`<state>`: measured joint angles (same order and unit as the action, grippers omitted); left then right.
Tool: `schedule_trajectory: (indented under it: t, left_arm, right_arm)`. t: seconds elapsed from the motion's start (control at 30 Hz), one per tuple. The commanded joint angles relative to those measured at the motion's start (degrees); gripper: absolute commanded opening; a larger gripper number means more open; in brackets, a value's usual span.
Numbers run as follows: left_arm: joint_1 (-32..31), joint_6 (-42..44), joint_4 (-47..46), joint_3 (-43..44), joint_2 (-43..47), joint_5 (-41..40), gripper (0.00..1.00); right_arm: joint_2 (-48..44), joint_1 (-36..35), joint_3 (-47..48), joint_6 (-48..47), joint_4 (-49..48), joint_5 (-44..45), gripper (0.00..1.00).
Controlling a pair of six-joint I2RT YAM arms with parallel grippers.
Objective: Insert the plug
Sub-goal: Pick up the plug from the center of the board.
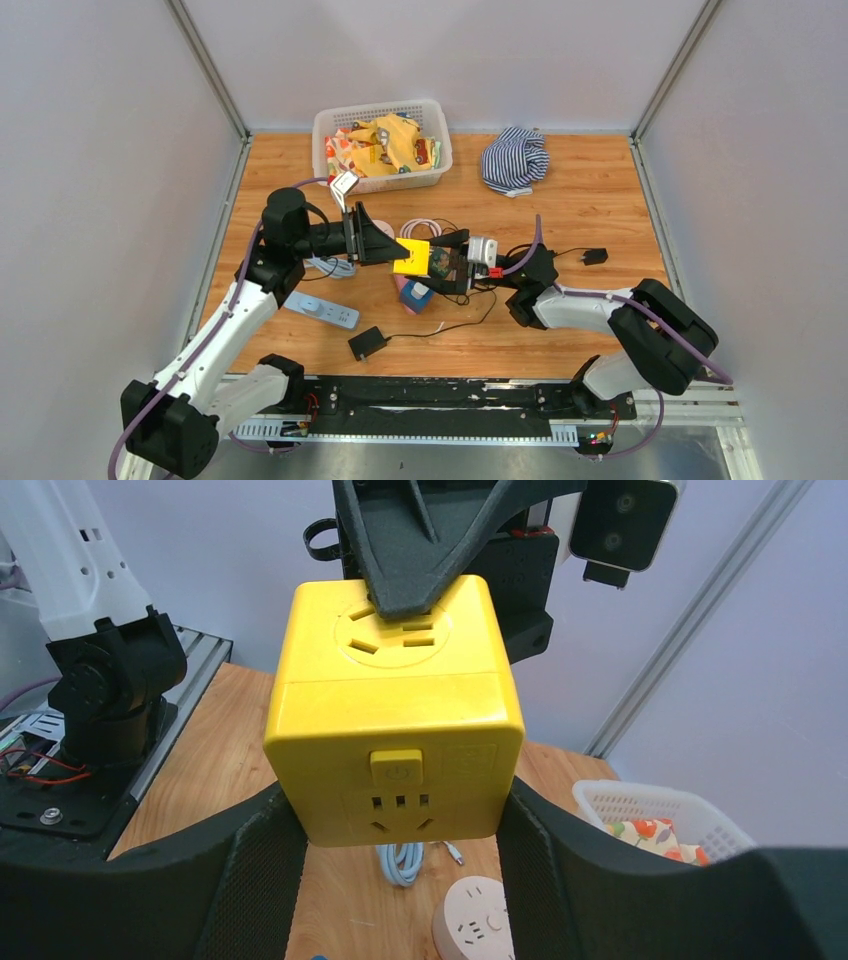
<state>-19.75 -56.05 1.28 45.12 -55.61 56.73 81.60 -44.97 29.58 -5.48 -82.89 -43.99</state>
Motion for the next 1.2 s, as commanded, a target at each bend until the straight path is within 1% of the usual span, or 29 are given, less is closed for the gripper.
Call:
schedule_trajectory:
  t: [0.0,0.03,0.1,0.2,0.23,0.27,0.3,0.33,0.43,0.47,0.53,0.6,0.7,0.8,0.9,1.0,1.07,1.17]
  left_arm:
    - [-0.4,-1.6,-0.4,1.5,1.0,1.9,0.00]
    - [-0.4,-1.7,-0.4,1.4,1.0,1.9,0.00]
    - [-0.4,-1.8,-0.4,1.3,1.1,1.6,0.00]
    - [-0.4,-1.6,-0.6,1.0,1.1,0.5,0.00]
    - [-0.3,-1.1,-0.6,0.8,1.0,-0.2,0.03]
    - [-0.3,-0.7,-0.6,0.4,1.2,-1.3,0.12]
    - [-0.3,-0.4,-0.7,-0.2,1.3,-2.6,0.26]
    - [-0.2,-0.3,-0.7,-0.6,1.3,-3.7,0.41]
    - [-0.2,0.8,-0.7,-1.1,0.4,-5.5,0.67]
    - [-0.2,1.4,-0.7,-1.0,0.1,-5.5,0.72]
    - [-0.1,2.5,-0.7,-0.6,-0.4,-5.7,0.80]
    - [0.3,4.7,0.5,0.4,-0.4,-6.3,0.86]
    - [1.2,12.6,8.4,5.0,-0.3,-9.5,0.95]
    - [2.2,22.4,20.5,11.2,-0.8,-18.0,0.99]
    - [3.0,28.0,28.7,15.1,-1.0,-29.8,1.00]
    - [3.5,29.9,32.1,16.2,-0.6,-38.7,1.00]
    - [3.9,30.0,32.4,15.2,0.3,-42.9,1.00]
    - [4.9,29.4,32.3,13.5,2.6,-47.6,1.00]
  right_arm:
    - [-0.7,0.9,-0.2,1.0,-6.3,-0.5,0.62]
    - [-0.7,1.0,0.0,1.1,-6.3,-0.9,0.60]
    - [-0.8,1.0,0.3,1.4,-6.4,-1.5,0.51]
    - [-1.4,1.0,0.3,1.9,-6.7,-1.5,0.30]
    - [-1.7,1.0,0.2,2.4,-6.7,-1.2,0.22]
    - [-2.3,1.0,0.1,3.1,-6.7,-0.5,0.14]
    - [-2.5,0.9,-0.1,3.8,-6.7,0.8,0.06]
    - [-3.2,1.0,-0.5,4.3,-6.6,2.0,0.01]
    - [-4.2,1.0,-1.8,4.6,-5.6,5.3,0.00]
    - [-4.6,0.9,-2.2,4.6,-4.9,6.7,0.00]
    - [-5.3,1.0,-3.0,4.8,-2.4,9.9,0.00]
    - [-6.3,1.2,-2.8,5.0,2.4,11.5,0.00]
    - [-8.5,1.3,0.2,5.1,15.4,13.8,0.00]
    - [-10.2,1.3,6.2,5.1,32.9,16.3,0.00]
    - [-10.5,1.3,11.5,7.2,45.9,19.4,0.00]
    - [-10.1,1.1,15.5,10.6,54.0,25.1,0.00]
    - [-9.0,1.2,20.7,13.2,65.6,30.0,0.00]
    - [-4.9,1.0,30.8,15.0,81.3,33.7,0.00]
